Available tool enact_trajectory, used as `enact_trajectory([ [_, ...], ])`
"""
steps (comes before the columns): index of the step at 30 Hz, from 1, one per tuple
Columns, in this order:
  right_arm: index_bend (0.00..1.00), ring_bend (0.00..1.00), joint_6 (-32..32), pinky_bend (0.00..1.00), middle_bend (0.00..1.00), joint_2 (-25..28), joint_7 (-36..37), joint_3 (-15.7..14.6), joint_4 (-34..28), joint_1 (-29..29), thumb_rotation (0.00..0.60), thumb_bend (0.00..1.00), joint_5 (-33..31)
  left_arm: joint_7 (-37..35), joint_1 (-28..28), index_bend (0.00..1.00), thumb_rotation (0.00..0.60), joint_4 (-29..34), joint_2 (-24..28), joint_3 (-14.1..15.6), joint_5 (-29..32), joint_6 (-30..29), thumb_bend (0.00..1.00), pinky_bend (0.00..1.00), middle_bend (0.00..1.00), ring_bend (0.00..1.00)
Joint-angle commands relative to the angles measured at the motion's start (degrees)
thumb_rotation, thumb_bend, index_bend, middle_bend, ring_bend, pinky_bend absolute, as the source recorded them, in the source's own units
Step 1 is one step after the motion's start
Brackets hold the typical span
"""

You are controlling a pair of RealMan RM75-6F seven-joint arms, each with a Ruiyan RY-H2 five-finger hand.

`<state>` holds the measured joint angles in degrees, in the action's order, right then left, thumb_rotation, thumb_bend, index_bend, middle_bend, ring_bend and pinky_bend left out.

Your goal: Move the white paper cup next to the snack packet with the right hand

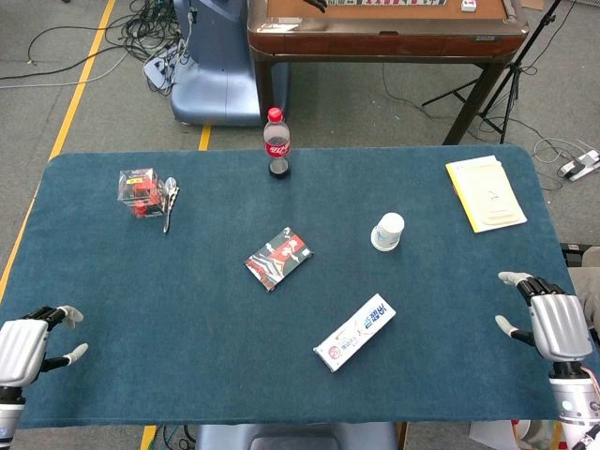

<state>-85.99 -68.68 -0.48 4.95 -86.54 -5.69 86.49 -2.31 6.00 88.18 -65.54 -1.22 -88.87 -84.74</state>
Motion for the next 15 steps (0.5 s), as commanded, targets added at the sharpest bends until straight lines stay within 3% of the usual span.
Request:
enact_trajectory([
  [1, 0.32, 0.38, 0.33, 0.52, 0.38, 0.05, -0.51, -0.18, -0.05, -0.13, 0.6, 0.0, 0.15, -0.12, 0.02, 0.47, 0.6, 0.51, 0.39, -0.26, 0.77, 0.03, 0.02, 0.58, 0.53, 0.45],
  [12, 0.32, 0.38, 2.22, 0.52, 0.38, -0.38, -0.37, 0.4, -0.22, -1.28, 0.6, 0.02, -0.95, -0.3, -0.52, 0.47, 0.6, 0.98, 1.14, 0.08, 1.77, 0.36, 0.02, 0.58, 0.53, 0.45],
  [15, 0.32, 0.36, 3.23, 0.51, 0.34, -0.75, -0.63, 0.76, -0.45, -1.75, 0.6, 0.08, -1.91, -0.73, -0.39, 0.47, 0.6, 0.99, 1.23, 0.17, 1.58, 0.6, 0.02, 0.58, 0.53, 0.45],
])
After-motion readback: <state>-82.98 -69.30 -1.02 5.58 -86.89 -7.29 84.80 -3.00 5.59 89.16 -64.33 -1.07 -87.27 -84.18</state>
